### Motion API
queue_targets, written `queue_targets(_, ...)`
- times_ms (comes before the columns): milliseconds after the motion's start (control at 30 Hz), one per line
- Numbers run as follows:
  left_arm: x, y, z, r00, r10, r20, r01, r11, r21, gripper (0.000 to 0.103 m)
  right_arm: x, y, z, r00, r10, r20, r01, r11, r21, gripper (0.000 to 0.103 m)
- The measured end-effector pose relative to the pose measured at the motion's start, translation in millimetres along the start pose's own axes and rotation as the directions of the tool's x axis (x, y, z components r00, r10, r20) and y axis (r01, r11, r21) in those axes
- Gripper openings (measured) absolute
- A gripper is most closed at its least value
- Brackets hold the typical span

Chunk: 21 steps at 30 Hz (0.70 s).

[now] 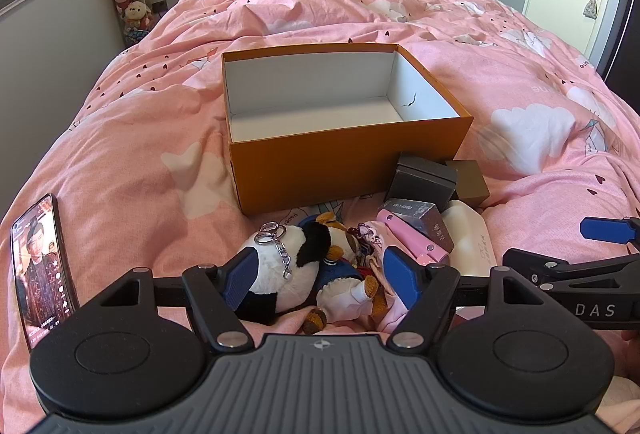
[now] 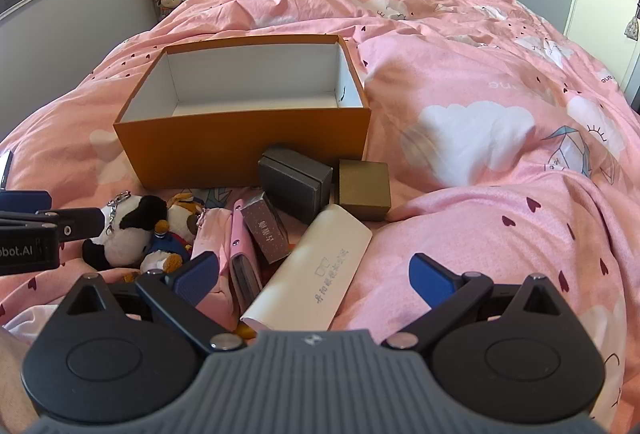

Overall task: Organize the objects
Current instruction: 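Lower the right gripper onto the brown bear plush and close it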

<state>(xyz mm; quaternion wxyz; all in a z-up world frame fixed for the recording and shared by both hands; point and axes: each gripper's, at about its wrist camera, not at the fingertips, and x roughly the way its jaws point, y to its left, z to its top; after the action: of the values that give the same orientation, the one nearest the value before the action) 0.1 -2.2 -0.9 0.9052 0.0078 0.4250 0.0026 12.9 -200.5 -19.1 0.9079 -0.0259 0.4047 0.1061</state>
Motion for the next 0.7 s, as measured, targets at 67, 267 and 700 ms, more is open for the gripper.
queue_targets(67,0,0,0,1.0,0.001,0.0,-0.001,1.0,0.0,0.084,1,0,0,1.0,0.002,-0.004,-0.002,1.0,-0.001,0.101)
queue_targets(267,2,0,-1,1.0,-0.01,-0.009,0.01,1.0,-0.011,0.082,2,-1,3,1.0,0.018,-0.019,-0.018,1.0,0.001,0.101)
queue_targets(700,20,26,4,0.992,-0.076,-0.104,0.066,0.993,-0.093,0.061,26,0,12,0.983,0.128,-0.132,-0.13,0.991,-0.004,0.071)
